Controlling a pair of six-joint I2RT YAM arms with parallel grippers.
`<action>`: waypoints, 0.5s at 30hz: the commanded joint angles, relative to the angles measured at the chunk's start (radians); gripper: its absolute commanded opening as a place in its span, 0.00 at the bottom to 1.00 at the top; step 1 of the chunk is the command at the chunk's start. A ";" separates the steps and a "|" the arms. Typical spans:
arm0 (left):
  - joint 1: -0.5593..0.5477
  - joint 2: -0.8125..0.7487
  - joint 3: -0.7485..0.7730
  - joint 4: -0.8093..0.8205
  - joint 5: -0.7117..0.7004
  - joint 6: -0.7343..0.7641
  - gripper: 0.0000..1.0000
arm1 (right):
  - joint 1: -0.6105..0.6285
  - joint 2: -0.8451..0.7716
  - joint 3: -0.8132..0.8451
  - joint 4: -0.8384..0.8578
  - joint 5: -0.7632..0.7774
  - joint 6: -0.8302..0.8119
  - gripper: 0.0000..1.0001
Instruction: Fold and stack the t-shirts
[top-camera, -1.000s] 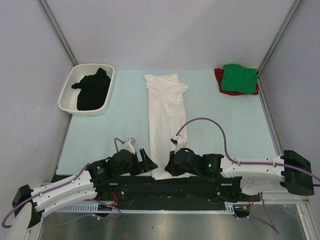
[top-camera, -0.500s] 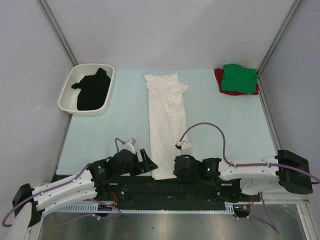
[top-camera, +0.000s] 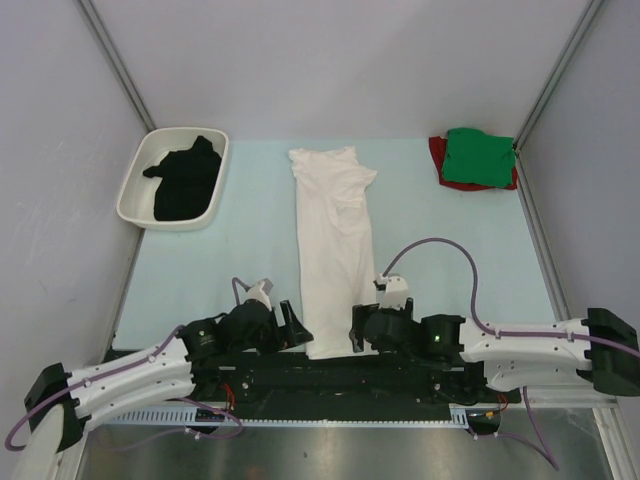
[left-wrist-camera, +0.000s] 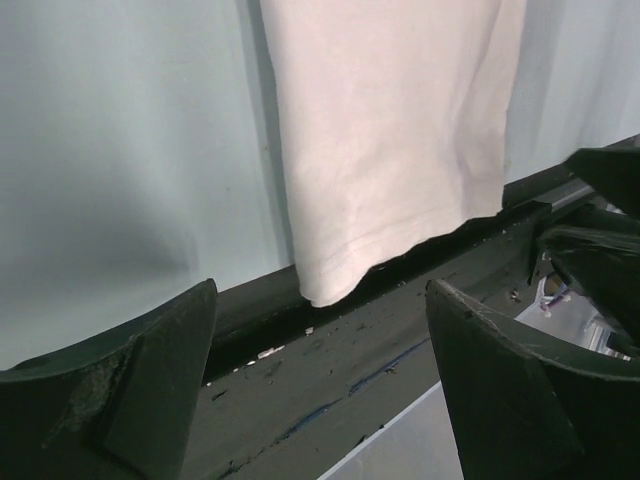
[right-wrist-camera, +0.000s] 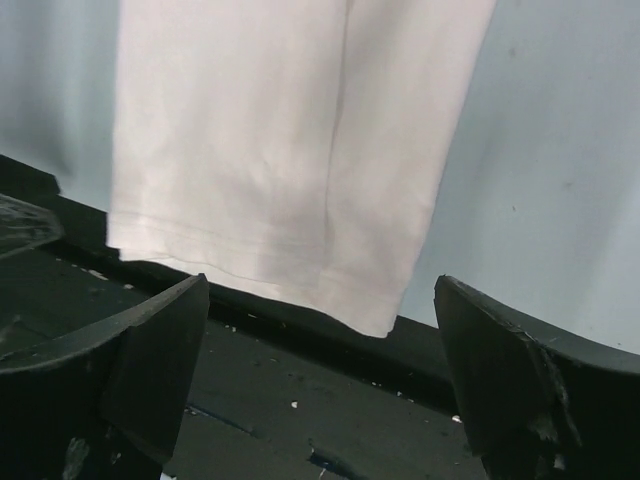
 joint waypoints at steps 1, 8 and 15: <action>-0.006 0.055 0.038 0.001 0.009 -0.012 0.86 | -0.013 -0.087 0.004 -0.084 0.086 0.043 1.00; -0.008 0.132 0.009 0.065 0.041 -0.021 0.77 | 0.009 -0.179 -0.061 -0.120 0.095 0.127 1.00; -0.009 0.227 0.000 0.151 0.076 -0.017 0.64 | 0.004 -0.224 -0.117 -0.089 0.074 0.147 1.00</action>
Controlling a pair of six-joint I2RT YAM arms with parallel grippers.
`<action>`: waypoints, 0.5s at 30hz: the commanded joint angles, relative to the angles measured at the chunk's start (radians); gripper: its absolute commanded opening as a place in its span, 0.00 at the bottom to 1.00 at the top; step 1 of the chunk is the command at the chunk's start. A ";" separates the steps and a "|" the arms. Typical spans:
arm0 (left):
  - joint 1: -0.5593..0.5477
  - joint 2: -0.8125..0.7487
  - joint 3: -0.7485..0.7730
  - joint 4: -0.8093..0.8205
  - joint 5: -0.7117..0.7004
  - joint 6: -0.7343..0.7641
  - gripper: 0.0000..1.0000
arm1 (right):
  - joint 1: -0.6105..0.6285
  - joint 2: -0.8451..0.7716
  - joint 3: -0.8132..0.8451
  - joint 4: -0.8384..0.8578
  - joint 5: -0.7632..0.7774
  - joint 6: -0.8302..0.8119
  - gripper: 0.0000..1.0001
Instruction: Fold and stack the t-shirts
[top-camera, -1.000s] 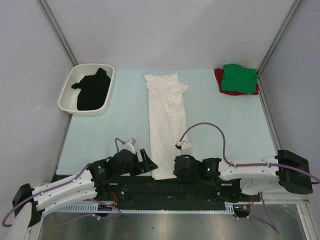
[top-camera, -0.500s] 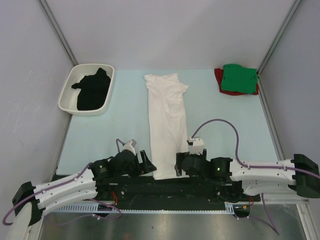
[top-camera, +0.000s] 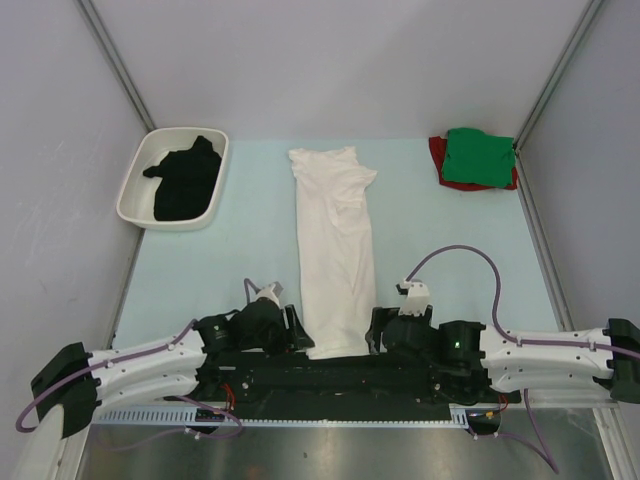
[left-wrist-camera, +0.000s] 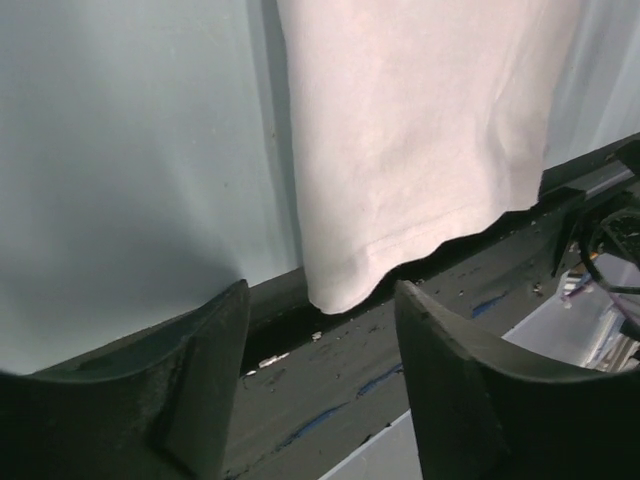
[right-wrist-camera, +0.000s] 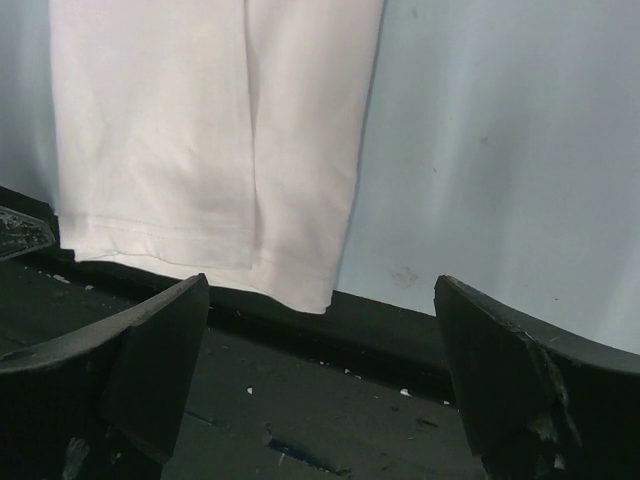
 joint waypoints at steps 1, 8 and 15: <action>-0.006 0.058 -0.003 0.066 0.017 -0.005 0.62 | 0.002 -0.011 -0.014 0.012 0.028 0.045 1.00; -0.008 0.112 -0.005 0.112 0.026 0.002 0.49 | -0.010 -0.010 -0.037 0.041 0.009 0.056 1.00; -0.009 0.179 -0.008 0.181 0.043 0.012 0.41 | -0.016 -0.020 -0.071 0.087 -0.050 0.073 1.00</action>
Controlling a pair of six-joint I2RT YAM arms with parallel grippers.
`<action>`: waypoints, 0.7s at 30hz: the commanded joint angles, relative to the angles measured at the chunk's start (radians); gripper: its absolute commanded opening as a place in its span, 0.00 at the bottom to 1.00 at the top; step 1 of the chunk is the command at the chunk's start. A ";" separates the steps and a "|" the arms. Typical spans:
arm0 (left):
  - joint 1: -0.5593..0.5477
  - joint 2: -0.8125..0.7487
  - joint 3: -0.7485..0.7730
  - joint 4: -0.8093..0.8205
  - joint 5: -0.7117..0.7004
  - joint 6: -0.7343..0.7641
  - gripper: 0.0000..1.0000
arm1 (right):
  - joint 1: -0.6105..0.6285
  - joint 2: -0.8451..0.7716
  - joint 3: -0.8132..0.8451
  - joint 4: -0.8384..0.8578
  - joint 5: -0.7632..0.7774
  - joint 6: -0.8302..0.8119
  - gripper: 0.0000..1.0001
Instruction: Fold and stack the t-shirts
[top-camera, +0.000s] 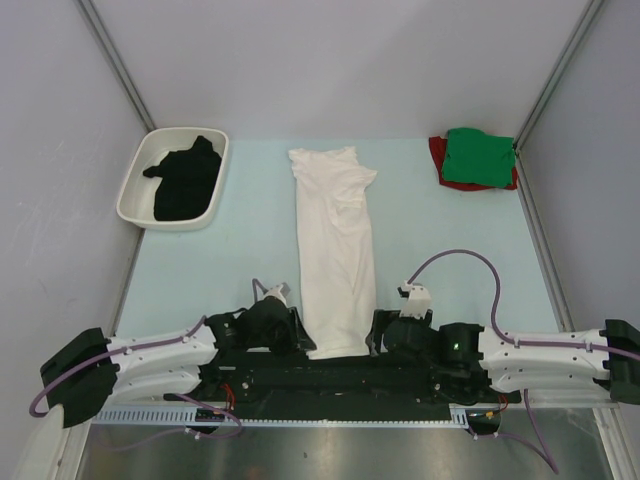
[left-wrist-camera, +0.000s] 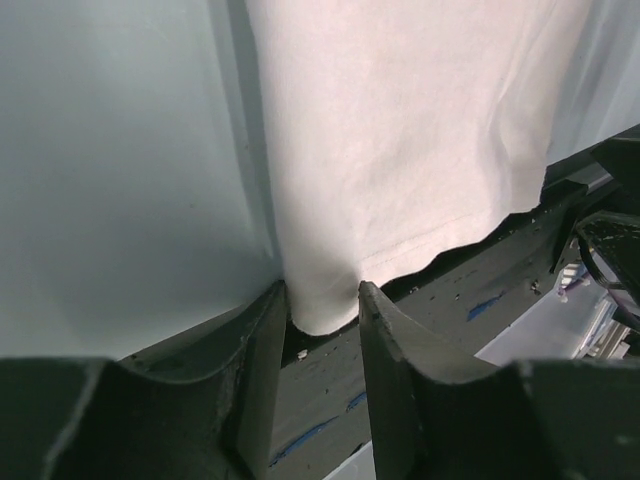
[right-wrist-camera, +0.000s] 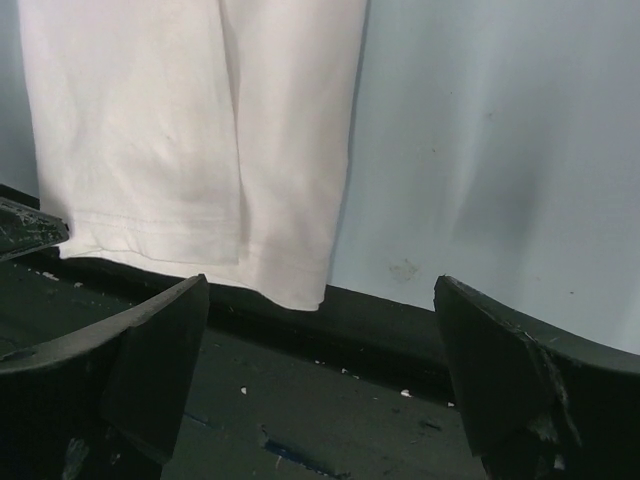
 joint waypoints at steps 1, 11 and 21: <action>-0.005 0.045 -0.006 0.058 0.000 0.017 0.41 | -0.003 -0.020 -0.022 0.053 -0.022 0.043 1.00; -0.005 0.108 -0.021 0.132 0.009 0.020 0.15 | -0.003 -0.051 -0.069 0.096 -0.063 0.074 1.00; -0.005 -0.068 -0.037 0.032 -0.037 0.024 0.00 | -0.009 -0.031 -0.138 0.224 -0.091 0.108 1.00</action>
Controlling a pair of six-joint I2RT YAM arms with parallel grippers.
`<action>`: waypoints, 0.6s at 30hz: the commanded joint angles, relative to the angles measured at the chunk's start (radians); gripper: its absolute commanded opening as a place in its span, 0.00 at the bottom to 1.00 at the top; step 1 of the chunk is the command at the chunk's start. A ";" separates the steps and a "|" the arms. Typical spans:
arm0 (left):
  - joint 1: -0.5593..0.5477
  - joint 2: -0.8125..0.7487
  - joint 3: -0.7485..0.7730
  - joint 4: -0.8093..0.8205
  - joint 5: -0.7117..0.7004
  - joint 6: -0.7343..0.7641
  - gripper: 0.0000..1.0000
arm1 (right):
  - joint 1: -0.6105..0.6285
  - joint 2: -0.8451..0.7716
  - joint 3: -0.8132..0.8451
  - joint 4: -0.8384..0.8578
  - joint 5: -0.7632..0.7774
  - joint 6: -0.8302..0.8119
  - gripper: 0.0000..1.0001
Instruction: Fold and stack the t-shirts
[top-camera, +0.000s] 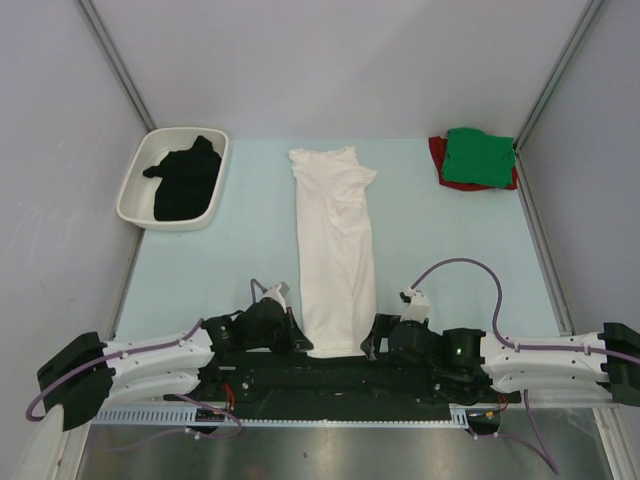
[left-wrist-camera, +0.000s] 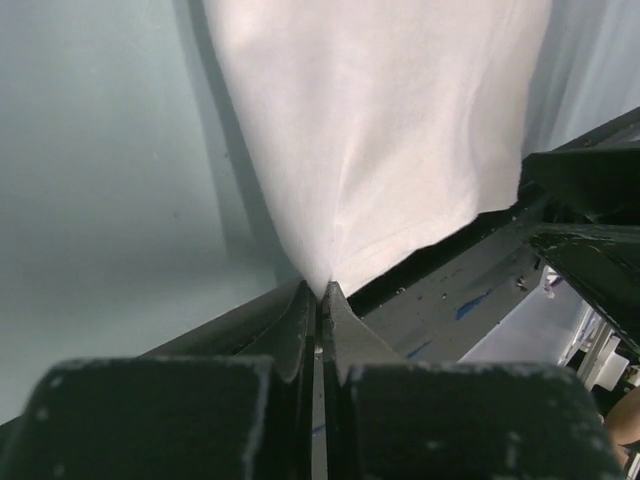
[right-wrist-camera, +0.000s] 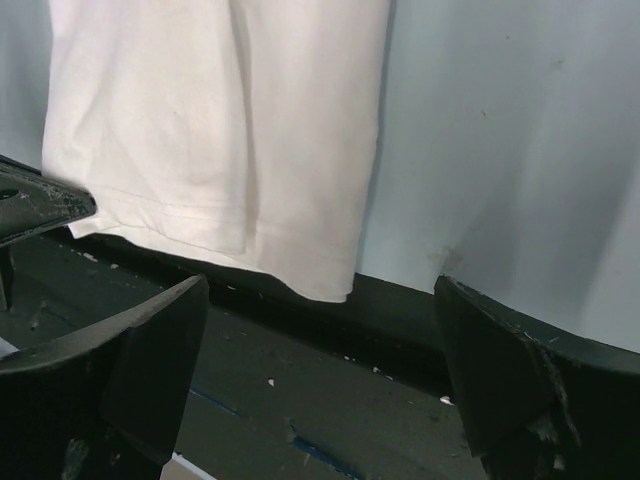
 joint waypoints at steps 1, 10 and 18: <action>-0.003 -0.086 -0.007 -0.065 -0.047 0.015 0.00 | -0.008 0.012 -0.036 0.089 0.001 0.047 0.99; -0.003 -0.116 -0.044 -0.056 -0.041 -0.002 0.00 | -0.019 0.040 -0.114 0.219 -0.044 0.101 0.61; -0.003 -0.125 -0.061 -0.040 -0.036 -0.009 0.00 | -0.051 0.112 -0.173 0.337 -0.079 0.115 0.48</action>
